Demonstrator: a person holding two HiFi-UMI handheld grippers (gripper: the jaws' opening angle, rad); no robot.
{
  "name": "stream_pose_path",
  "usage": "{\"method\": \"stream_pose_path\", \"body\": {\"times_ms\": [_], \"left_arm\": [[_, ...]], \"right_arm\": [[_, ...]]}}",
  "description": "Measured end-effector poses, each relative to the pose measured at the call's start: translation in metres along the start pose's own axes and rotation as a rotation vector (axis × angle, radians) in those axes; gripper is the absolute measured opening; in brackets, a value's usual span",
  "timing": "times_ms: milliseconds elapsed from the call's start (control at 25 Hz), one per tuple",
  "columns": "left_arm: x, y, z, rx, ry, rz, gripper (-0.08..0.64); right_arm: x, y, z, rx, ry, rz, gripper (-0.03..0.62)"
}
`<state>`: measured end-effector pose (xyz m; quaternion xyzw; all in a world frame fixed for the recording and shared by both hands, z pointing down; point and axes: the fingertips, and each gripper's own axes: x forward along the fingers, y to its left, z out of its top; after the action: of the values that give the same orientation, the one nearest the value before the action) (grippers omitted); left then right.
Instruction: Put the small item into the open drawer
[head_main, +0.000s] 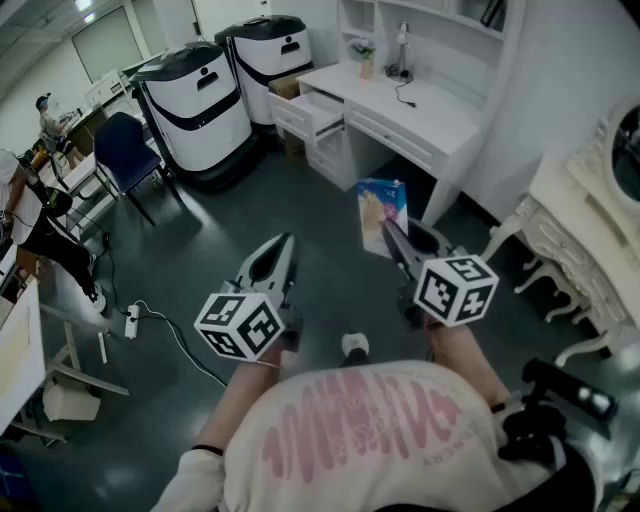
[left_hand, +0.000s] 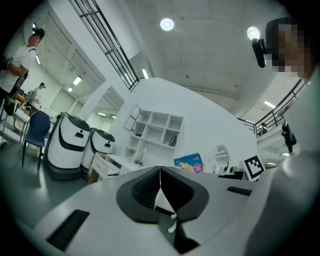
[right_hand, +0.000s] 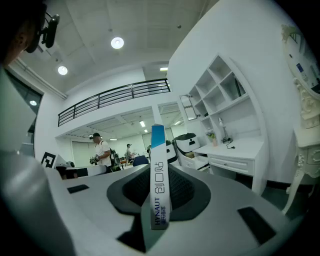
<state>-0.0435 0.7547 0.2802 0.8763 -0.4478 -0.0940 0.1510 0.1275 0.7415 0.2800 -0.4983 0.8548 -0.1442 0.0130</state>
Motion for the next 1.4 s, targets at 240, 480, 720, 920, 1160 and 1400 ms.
{"method": "stream_pose_path", "body": {"times_ms": [240,480,720,920,1160,1400], "left_arm": [[0.002,0.007,-0.004,-0.009,0.012,0.006,0.031],[0.032,0.029,-0.024,-0.047,0.047,0.018,0.031],[0.07,0.063,-0.033,-0.067,0.082,0.05,0.031],[0.115,0.096,-0.01,-0.06,0.058,0.086,0.031],[0.175,0.132,0.007,-0.01,0.015,0.185,0.029],[0.218,0.146,-0.003,-0.106,-0.034,0.16,0.031]], "right_arm": [[0.004,-0.003,-0.003,0.055,0.003,0.011,0.094],[0.032,-0.033,-0.013,0.025,0.038,-0.017,0.094],[0.081,-0.063,-0.016,-0.02,0.079,-0.008,0.095],[0.135,-0.091,0.011,-0.029,0.067,0.026,0.095],[0.191,-0.137,0.05,-0.055,0.027,0.071,0.095],[0.227,-0.176,0.046,-0.046,0.06,0.096,0.095]]}}
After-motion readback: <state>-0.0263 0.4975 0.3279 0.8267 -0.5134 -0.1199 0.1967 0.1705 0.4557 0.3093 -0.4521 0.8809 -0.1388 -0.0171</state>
